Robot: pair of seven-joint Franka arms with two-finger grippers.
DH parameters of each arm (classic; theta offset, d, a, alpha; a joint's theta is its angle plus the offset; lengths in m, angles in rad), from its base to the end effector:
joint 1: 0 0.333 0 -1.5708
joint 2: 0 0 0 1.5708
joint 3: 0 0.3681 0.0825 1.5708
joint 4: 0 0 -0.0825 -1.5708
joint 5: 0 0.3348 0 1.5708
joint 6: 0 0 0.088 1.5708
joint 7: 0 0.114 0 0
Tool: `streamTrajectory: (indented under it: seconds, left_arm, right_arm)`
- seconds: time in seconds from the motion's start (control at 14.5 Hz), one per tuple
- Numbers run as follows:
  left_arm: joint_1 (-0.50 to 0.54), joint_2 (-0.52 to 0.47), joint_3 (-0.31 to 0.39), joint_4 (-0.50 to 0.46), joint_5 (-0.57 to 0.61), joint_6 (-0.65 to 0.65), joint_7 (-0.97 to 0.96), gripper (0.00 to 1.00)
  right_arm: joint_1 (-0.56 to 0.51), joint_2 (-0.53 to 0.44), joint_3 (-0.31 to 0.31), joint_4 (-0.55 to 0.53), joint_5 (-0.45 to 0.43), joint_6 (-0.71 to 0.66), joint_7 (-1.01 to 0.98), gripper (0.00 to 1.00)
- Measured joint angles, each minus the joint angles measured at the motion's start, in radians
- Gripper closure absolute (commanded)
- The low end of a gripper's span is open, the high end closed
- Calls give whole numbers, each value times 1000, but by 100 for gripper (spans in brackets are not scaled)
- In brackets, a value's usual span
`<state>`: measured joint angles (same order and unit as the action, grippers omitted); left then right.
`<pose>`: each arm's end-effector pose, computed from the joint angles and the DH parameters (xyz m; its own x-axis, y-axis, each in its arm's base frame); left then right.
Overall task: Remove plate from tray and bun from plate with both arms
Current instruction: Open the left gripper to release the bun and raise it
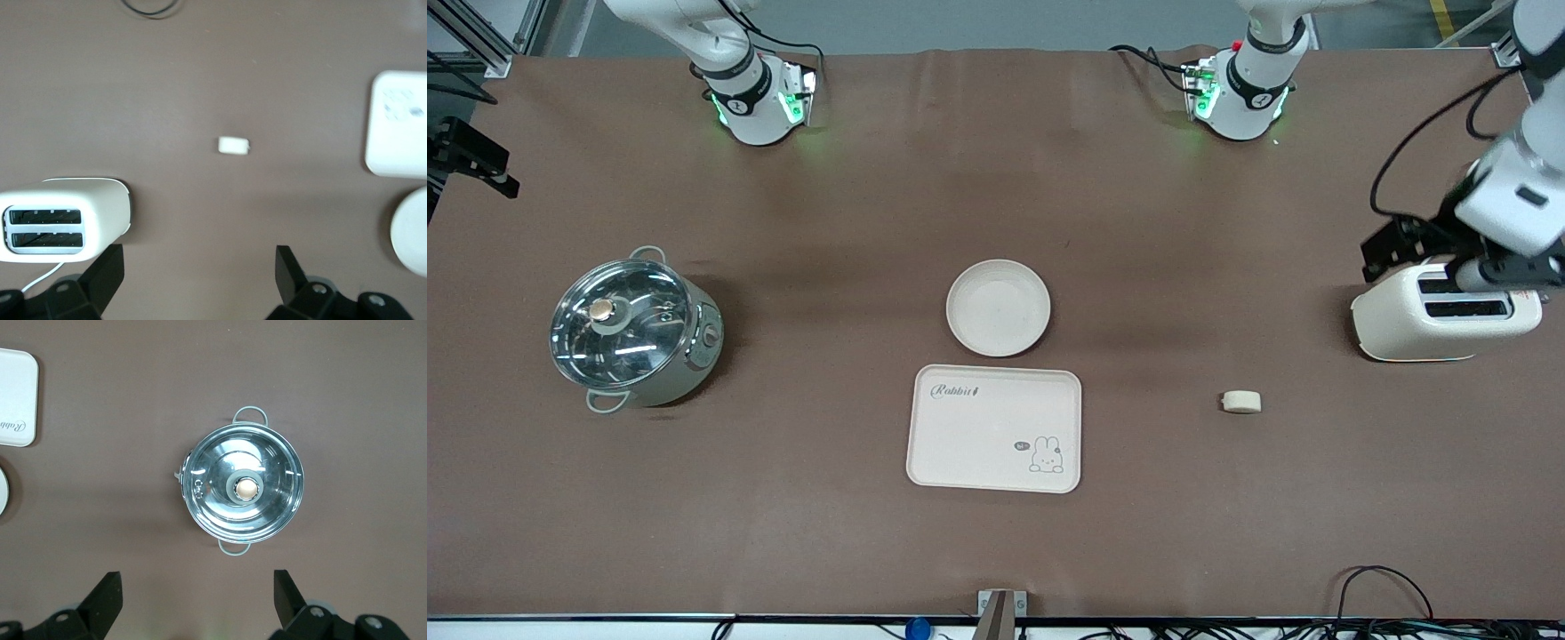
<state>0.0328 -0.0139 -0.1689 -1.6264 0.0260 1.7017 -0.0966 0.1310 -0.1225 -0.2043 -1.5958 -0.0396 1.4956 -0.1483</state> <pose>0.5087 -0.0678 0.6649 0.9949 -0.0425 0.0911 -0.0409 -0.9990 -0.0196 0.4514 -0.0466 0.7098 0.9972 0.0730 0.0174 0.0727 -0.9972 0.0174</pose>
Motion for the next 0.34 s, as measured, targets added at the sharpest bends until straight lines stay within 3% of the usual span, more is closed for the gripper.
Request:
streamTrajectory:
  seconds: [0.34]
  left_arm:
    - [-122,-145,82,-102,-13,-45,26,0]
  right_arm:
    - [0,0,0,0,0,1,0,0]
